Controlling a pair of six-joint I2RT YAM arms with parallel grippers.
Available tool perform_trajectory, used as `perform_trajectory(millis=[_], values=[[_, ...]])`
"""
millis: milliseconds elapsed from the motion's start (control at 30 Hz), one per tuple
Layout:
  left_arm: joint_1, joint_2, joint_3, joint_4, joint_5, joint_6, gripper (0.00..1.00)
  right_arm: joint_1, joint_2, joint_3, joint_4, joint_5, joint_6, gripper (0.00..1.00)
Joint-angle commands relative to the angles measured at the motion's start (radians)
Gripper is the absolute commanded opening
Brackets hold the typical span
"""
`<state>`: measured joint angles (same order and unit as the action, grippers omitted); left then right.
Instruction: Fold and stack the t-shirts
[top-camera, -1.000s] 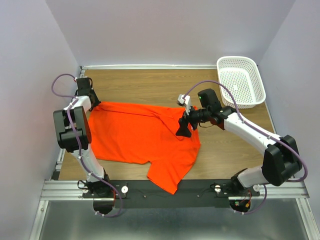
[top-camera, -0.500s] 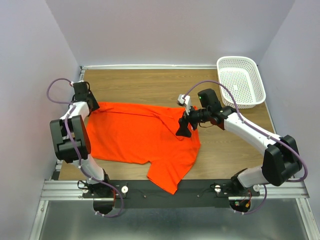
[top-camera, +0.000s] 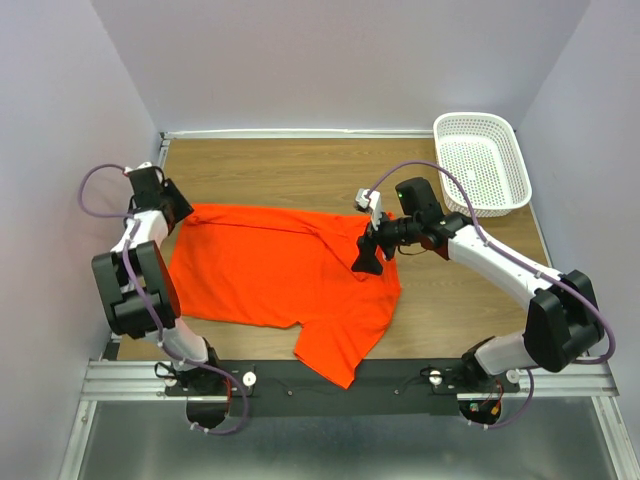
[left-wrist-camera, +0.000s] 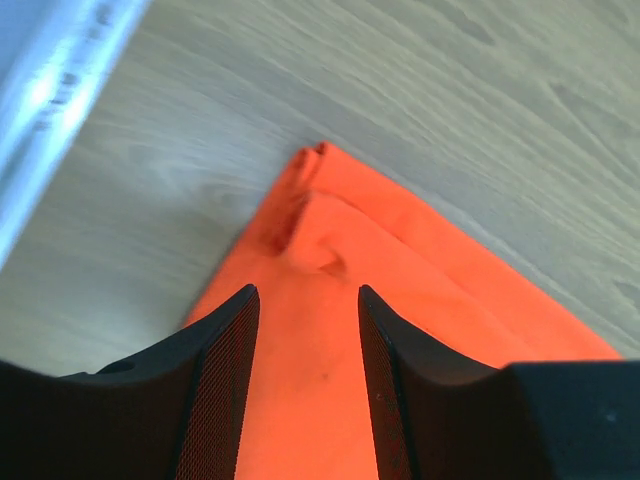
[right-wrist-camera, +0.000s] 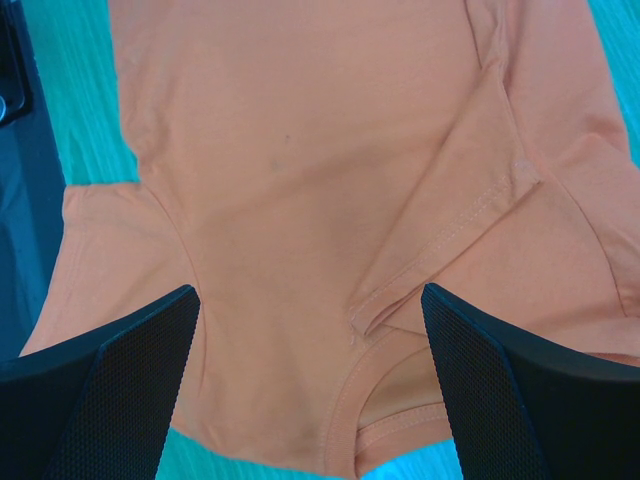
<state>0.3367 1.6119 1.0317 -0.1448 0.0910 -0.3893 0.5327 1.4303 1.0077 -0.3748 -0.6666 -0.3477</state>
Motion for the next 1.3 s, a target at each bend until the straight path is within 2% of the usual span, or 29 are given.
perform_trajectory(millis=[0,333,533,600,633,667,700,933,1100,1167,1200,1233,1267], values=[[-0.033,0.074,0.037,-0.015,0.041,-0.028,0.52,-0.005,-0.008,-0.014,-0.001,0.018,0.004,0.99],[-0.042,0.233,0.195,-0.116,-0.082,0.070,0.50,-0.005,0.005,-0.012,-0.001,0.015,0.009,0.99],[-0.044,0.264,0.209,-0.114,-0.076,0.093,0.40,-0.005,0.012,-0.011,-0.001,0.015,0.010,0.99],[-0.042,0.276,0.217,-0.118,-0.066,0.098,0.31,-0.005,0.013,-0.011,-0.001,0.018,0.010,1.00],[-0.042,0.279,0.218,-0.118,-0.060,0.099,0.14,-0.005,0.015,-0.011,-0.001,0.018,0.009,1.00],[-0.044,0.279,0.218,-0.121,-0.059,0.099,0.04,-0.005,0.015,-0.011,0.000,0.018,0.009,1.00],[-0.044,0.272,0.215,-0.121,-0.066,0.098,0.00,-0.005,0.016,-0.011,-0.001,0.019,0.010,1.00],[-0.044,0.151,0.142,-0.107,-0.080,0.086,0.00,-0.005,0.025,-0.012,-0.001,0.013,0.009,1.00],[-0.042,0.033,-0.005,-0.101,-0.039,0.044,0.00,-0.005,0.035,-0.009,-0.001,0.005,0.007,1.00],[-0.042,0.005,-0.065,-0.117,-0.071,0.024,0.00,-0.005,0.038,-0.008,-0.003,0.009,0.004,1.00],[-0.039,-0.003,-0.077,-0.122,-0.112,0.023,0.12,-0.005,0.039,-0.006,-0.003,0.012,0.004,1.00],[-0.031,-0.009,-0.094,-0.130,-0.134,0.020,0.44,-0.005,0.039,-0.006,-0.001,0.009,0.004,1.00],[-0.028,-0.021,-0.102,-0.124,-0.157,0.014,0.61,-0.005,0.038,-0.006,-0.001,0.009,0.006,1.00]])
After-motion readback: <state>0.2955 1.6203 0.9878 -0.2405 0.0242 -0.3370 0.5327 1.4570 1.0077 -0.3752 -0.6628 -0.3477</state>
